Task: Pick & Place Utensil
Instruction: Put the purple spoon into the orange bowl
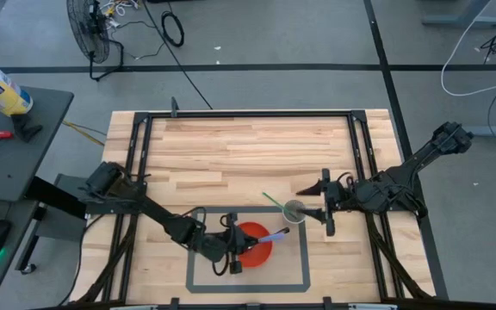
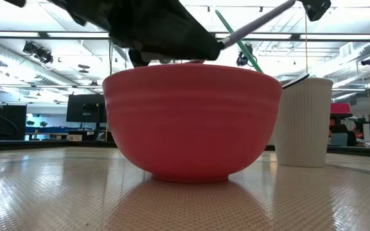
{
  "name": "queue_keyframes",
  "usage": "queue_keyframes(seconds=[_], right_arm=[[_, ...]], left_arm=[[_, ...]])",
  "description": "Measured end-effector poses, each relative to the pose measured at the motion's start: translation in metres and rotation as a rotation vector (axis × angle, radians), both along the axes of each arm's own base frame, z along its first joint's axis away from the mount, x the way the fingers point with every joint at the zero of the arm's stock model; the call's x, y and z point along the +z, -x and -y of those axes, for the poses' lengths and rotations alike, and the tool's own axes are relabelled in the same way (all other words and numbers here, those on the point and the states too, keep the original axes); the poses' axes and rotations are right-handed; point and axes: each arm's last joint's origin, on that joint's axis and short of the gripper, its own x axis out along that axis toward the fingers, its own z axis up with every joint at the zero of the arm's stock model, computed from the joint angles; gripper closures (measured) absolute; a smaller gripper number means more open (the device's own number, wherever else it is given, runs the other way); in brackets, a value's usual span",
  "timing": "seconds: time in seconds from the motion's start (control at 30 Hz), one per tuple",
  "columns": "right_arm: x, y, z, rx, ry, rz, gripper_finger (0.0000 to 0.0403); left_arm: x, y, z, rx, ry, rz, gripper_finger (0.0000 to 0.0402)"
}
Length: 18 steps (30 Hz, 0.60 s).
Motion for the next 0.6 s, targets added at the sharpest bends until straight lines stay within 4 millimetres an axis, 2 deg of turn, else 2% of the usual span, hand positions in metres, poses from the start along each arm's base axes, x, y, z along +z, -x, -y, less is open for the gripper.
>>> queue_keyframes(seconds=[0.2,0.33,0.43,0.6], right_arm=[[-0.024,-0.017,-0.017,0.195,0.079,-0.116,0.0166],[-0.043,-0.033,-0.032,0.282,0.191,-0.138,0.0166],[-0.048,-0.037,-0.041,0.32,0.261,-0.108,0.0166],[-0.044,-0.032,-0.053,0.368,0.338,-0.04,0.0173]], left_arm=[[0.004,-0.002,0.001,-0.022,-0.045,0.01,0.0372],[0.005,-0.002,0.002,-0.04,-0.039,0.005,0.0372],[0.004,-0.002,0.002,-0.047,-0.027,-0.008,0.0372],[0.005,-0.001,0.003,-0.07,0.036,-0.019,0.0372]])
